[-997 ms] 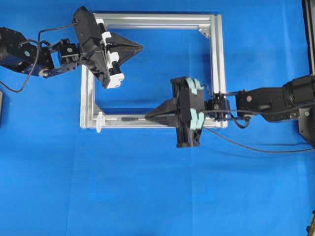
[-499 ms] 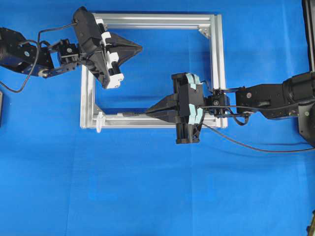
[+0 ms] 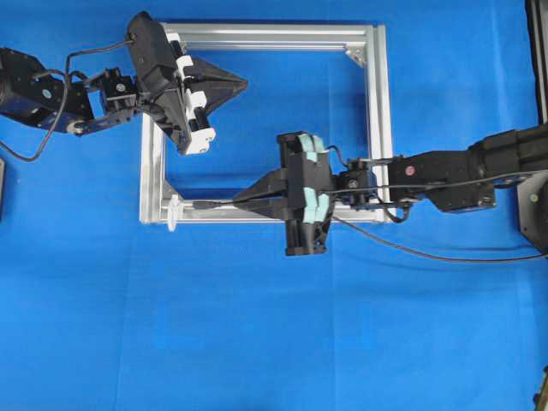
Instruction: Insert the wire through the string loop located on the left side.
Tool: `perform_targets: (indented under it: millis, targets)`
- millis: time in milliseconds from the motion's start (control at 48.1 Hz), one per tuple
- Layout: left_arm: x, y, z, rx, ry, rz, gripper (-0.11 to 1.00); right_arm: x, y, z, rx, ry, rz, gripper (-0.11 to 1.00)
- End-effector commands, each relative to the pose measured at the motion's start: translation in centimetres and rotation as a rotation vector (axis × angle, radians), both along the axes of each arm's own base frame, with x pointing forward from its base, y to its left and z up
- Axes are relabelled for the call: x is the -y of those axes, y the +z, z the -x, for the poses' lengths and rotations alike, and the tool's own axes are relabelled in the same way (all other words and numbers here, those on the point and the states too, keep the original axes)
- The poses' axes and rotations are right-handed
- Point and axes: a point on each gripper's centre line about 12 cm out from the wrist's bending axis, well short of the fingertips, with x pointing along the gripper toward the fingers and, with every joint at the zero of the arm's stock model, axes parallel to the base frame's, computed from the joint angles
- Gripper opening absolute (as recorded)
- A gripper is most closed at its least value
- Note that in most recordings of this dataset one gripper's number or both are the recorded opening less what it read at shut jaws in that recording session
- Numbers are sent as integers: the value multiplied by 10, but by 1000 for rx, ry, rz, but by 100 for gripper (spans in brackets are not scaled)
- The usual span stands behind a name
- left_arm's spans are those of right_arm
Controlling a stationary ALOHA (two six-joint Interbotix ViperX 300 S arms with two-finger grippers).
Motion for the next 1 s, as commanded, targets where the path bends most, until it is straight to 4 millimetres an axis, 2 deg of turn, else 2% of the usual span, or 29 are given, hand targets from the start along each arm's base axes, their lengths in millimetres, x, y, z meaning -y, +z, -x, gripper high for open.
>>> perform_targets:
  millis: [0, 332, 977]
  targets:
    - [0, 16, -2, 47, -2, -13, 0, -1, 14, -11, 41, 3, 0, 0]
    - [0, 17, -2, 49, -2, -14, 0, -3, 10, -23, 41, 8, 0, 0]
    - [0, 17, -2, 49, -2, -14, 0, -3, 8, -22, 35, 8, 0, 0]
